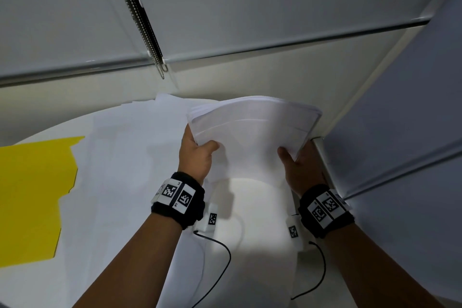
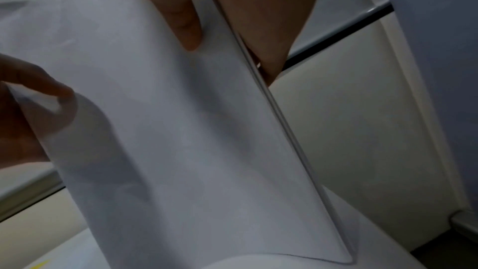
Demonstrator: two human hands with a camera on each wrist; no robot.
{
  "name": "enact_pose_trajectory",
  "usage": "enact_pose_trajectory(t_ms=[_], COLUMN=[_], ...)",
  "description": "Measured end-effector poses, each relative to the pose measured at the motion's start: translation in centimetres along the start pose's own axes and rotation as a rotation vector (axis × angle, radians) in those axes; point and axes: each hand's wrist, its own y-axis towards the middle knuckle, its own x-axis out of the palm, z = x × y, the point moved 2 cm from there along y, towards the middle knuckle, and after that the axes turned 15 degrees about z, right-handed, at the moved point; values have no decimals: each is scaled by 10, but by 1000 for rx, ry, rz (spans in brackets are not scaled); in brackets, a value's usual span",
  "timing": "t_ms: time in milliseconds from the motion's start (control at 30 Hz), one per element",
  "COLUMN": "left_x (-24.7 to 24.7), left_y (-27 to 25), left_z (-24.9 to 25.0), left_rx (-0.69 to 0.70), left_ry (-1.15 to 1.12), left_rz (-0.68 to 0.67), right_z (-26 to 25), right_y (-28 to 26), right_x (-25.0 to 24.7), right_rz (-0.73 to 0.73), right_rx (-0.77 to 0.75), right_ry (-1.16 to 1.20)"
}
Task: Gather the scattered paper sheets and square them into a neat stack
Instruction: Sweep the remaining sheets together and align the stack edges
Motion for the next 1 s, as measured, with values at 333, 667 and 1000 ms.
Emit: enact_pose_trajectory(t_ms=[333, 667, 1000], left_x=[0, -8, -49], left_y=[-1, 9, 12], left_z=[-5, -65, -102], left_rx=[15, -120, -65], left_ry=[-37, 249, 464], left_rz=[-4, -51, -130], right_z=[-6, 39, 76], right_y=[3, -6, -13], right_x=[-2, 18, 28], right_rz=[29, -116, -85], right_rx=[5, 299, 454], right_ry=[126, -3, -65])
